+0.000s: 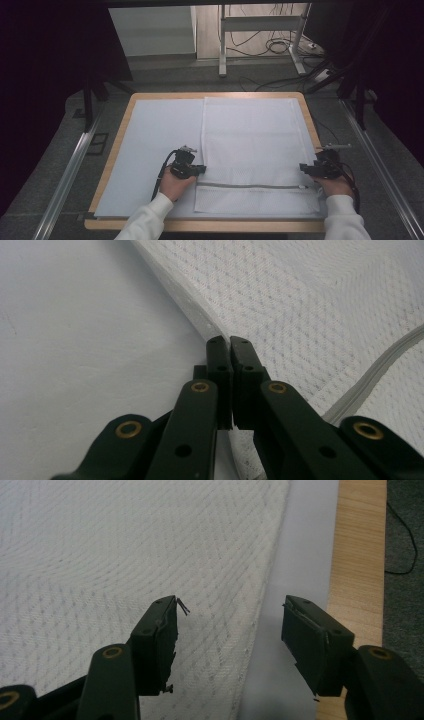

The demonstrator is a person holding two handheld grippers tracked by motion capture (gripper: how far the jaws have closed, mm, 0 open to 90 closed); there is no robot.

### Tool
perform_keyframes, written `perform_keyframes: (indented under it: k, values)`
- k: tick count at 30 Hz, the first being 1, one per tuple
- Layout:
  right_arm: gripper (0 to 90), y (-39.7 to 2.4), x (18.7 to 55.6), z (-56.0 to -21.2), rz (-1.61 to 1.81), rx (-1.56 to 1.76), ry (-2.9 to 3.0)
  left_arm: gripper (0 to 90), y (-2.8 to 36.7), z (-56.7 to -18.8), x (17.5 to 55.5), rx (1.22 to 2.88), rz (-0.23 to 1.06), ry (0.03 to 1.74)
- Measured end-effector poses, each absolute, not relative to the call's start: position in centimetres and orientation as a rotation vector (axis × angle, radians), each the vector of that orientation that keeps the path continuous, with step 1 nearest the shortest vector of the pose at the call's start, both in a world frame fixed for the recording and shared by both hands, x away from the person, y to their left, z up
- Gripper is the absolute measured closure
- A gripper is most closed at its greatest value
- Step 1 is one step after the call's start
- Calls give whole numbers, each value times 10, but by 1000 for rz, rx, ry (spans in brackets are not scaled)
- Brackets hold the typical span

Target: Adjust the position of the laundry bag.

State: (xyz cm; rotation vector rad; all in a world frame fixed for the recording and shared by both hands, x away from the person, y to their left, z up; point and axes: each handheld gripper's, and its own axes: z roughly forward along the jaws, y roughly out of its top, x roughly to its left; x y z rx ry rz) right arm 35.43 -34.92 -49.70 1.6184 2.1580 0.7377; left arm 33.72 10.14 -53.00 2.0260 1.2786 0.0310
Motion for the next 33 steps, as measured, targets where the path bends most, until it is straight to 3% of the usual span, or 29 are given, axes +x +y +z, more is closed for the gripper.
perform_keyframes:
  k: [18, 27, 33]
  values:
    - [553, -341, 357, -502, 668, 1581, 2186, 888, 101, -529, 337, 2031, 36, 1276]
    - [796, -338, 357, -500, 623, 1539, 2193, 887, 101, -528, 337, 2019, 39, 1279]
    - [855, -336, 357, -500, 624, 1521, 2199, 890, 101, -528, 336, 2017, 43, 1278]
